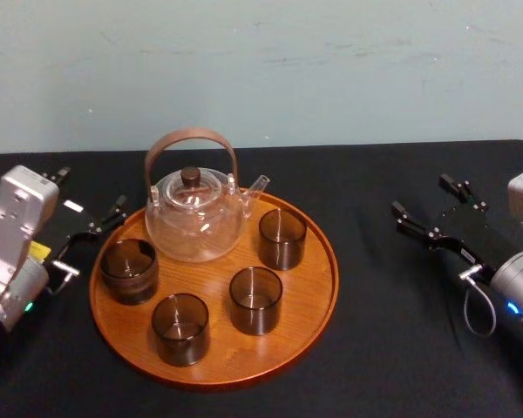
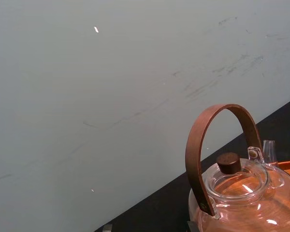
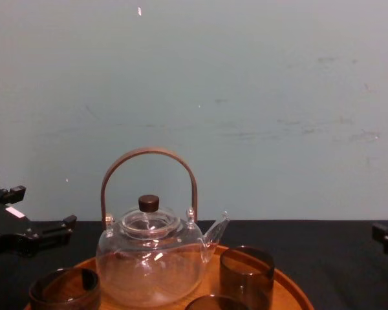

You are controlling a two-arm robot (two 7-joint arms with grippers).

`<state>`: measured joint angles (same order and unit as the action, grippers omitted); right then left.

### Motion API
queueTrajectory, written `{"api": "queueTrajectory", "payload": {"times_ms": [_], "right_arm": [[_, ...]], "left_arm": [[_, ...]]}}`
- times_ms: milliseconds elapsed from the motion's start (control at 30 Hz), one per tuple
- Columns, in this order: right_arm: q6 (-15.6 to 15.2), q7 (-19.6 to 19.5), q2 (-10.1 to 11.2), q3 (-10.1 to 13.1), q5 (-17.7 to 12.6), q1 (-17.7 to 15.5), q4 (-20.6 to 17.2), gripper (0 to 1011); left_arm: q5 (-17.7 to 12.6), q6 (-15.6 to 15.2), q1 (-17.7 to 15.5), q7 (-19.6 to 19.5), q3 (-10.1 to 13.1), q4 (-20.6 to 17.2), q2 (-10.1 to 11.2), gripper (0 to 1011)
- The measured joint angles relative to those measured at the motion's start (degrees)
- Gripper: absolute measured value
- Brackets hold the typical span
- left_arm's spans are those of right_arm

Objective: Pick up the glass from the table and place it on the tray.

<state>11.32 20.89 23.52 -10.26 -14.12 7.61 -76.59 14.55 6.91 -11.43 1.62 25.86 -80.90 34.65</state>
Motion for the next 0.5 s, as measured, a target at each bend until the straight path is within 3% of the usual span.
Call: {"api": "queueTrajectory", "payload": {"times_ms": [500], "right_arm": [[0.0,0.1,0.0,-0.1,-0.1,0.1,0.0,1003]], "left_arm": [[0.0,0.0,0.0,0.0,0.0,0.0,0.0,1001]]}}
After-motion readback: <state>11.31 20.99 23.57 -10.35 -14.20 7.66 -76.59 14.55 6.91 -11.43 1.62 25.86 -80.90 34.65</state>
